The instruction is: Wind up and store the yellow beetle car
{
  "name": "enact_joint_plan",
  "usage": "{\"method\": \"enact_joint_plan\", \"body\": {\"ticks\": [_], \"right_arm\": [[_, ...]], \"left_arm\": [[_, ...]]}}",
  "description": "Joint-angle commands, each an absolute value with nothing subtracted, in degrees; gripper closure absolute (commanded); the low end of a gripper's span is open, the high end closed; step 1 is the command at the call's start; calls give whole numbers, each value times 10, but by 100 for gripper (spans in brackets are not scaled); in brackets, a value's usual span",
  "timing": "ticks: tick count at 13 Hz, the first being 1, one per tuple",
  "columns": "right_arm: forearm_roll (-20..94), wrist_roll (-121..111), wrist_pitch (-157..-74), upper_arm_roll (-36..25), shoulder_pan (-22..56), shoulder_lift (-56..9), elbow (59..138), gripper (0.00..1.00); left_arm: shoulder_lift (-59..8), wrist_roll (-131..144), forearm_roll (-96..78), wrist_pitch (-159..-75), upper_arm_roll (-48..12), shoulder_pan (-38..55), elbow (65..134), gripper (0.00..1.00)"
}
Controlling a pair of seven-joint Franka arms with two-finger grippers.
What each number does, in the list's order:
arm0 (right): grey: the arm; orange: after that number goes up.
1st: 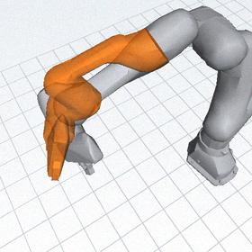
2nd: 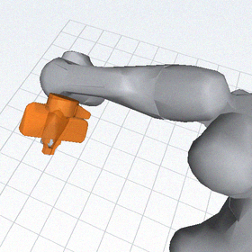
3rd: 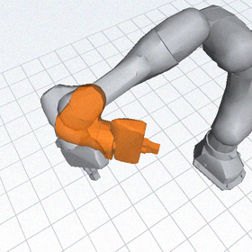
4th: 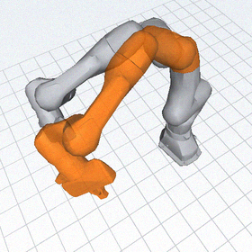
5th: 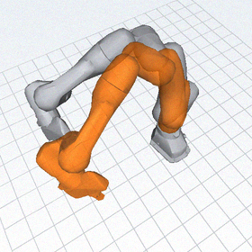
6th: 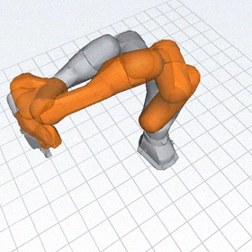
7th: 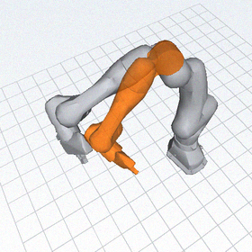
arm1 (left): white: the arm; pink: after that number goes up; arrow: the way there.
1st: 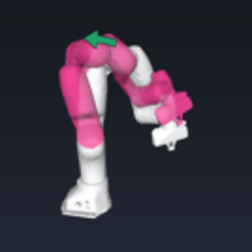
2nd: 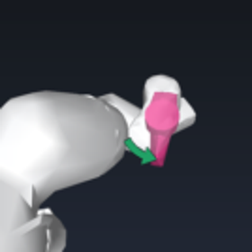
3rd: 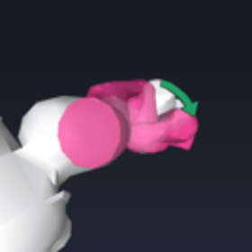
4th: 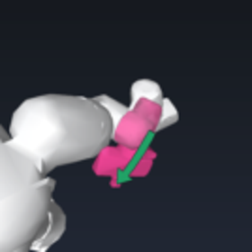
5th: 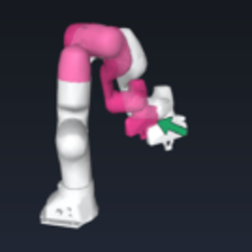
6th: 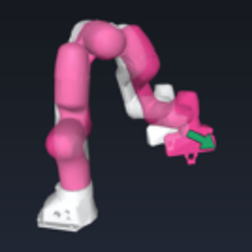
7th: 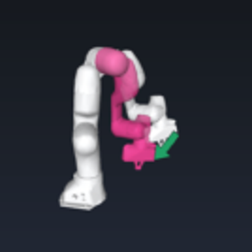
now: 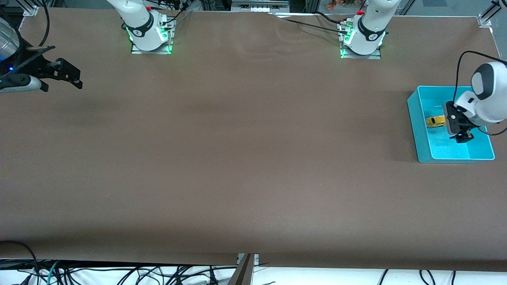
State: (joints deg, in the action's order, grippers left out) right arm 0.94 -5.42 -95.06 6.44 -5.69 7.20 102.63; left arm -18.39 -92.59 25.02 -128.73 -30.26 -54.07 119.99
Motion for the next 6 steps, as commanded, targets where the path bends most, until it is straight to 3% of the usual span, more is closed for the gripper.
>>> {"method": "enact_joint_plan", "body": {"ticks": [1,4,6], "right_arm": [[16,-47,-936,62,-53,71,1016,1],[16,-46,-936,62,-52,71,1015,1],[16,-46,-935,62,-52,71,1015,1]], "left_arm": [[-158,-918,170,-1134,-342,-536,1109,0],[-158,-806,161,-996,-410,-528,1017,0],[-159,-750,145,-962,-447,-528,962,0]]}}
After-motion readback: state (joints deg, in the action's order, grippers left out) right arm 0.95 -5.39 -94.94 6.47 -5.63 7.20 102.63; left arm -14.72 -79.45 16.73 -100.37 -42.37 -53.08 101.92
